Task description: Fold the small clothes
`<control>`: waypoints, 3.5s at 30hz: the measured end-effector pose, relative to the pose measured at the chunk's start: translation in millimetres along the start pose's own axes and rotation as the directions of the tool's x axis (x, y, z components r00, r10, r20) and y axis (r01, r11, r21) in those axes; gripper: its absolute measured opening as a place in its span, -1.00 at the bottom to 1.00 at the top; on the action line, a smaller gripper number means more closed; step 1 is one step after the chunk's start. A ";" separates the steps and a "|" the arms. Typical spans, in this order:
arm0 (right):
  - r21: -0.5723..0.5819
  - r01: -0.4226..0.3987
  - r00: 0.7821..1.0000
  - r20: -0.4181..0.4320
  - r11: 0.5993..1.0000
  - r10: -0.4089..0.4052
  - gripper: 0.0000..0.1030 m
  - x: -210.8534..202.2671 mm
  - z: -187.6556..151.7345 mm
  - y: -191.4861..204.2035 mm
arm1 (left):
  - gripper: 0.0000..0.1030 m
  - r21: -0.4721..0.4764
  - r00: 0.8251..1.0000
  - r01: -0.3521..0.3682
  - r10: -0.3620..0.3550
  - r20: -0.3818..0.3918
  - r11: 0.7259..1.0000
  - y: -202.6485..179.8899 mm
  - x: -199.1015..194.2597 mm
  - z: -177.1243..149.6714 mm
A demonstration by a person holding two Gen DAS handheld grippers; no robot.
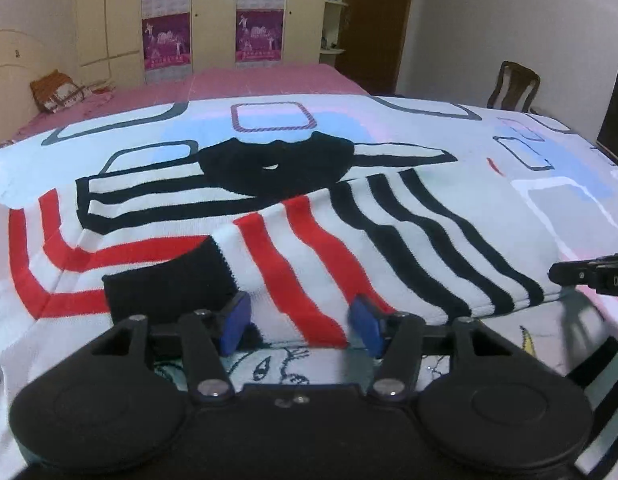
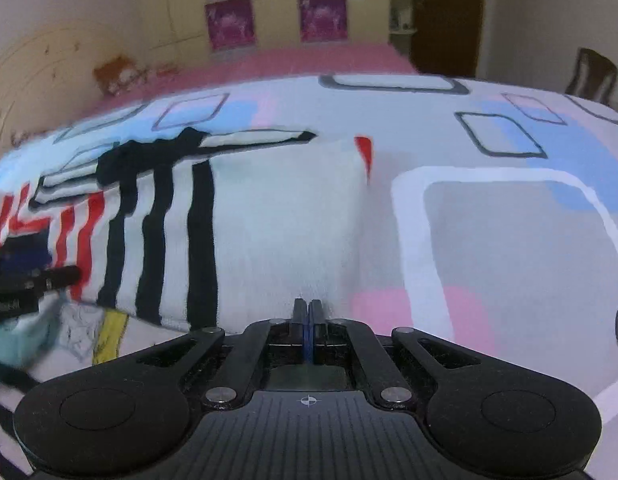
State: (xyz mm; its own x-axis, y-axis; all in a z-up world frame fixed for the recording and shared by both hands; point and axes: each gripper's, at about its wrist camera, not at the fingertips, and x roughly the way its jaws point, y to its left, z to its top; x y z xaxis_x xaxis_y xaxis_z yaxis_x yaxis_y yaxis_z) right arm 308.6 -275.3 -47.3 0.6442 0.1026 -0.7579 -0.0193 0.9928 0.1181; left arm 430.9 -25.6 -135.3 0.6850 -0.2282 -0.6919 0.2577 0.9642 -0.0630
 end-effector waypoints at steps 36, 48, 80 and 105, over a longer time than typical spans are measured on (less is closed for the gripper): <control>0.144 -0.054 0.996 0.079 0.988 0.043 0.06 -4.2 38.8 92.0 | -0.83 -0.878 0.896 0.092 0.346 0.279 0.470 377.5 -174.2 -116.1; 0.203 -0.075 0.993 0.107 0.976 0.054 0.06 -12.3 36.1 72.3 | -0.83 -0.544 0.953 0.213 -0.051 0.298 0.812 153.1 -88.2 17.9; 0.444 -0.345 0.926 0.015 0.827 0.378 0.18 38.8 42.7 51.5 | -0.08 -0.239 0.982 -0.164 0.181 0.053 0.957 150.0 -116.9 -39.9; 0.090 -0.196 0.979 0.081 0.976 0.189 -0.89 9.0 65.5 79.0 | -0.61 -0.240 0.995 -0.092 0.098 0.015 0.966 177.1 -82.8 -39.9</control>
State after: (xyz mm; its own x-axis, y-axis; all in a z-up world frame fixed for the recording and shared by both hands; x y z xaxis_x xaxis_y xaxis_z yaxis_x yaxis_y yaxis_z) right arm 363.0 -199.9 -2.7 0.6888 0.2835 -0.6672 -0.0763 0.9436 0.3222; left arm 392.6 169.4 -117.8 0.7173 -0.1346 -0.6837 0.0225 0.9851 -0.1702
